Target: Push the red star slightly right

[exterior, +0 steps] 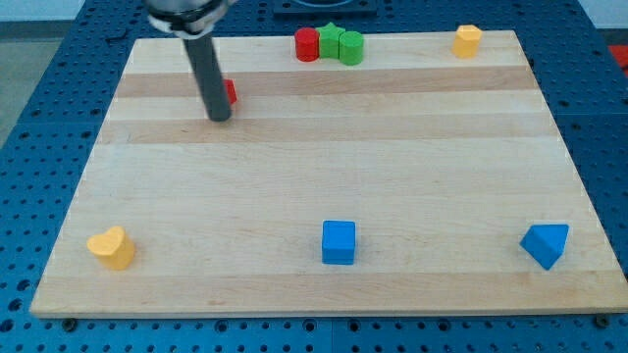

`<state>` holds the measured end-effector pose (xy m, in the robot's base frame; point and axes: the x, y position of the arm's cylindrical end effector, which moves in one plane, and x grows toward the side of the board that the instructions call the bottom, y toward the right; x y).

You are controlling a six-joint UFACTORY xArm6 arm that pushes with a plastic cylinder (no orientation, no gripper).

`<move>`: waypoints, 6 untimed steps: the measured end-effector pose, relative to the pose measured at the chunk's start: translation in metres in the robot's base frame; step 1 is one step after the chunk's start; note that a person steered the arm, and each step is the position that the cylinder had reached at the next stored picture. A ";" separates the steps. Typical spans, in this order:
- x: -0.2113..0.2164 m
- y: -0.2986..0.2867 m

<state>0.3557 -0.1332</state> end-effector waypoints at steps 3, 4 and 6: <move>0.019 -0.105; -0.019 -0.113; -0.035 -0.028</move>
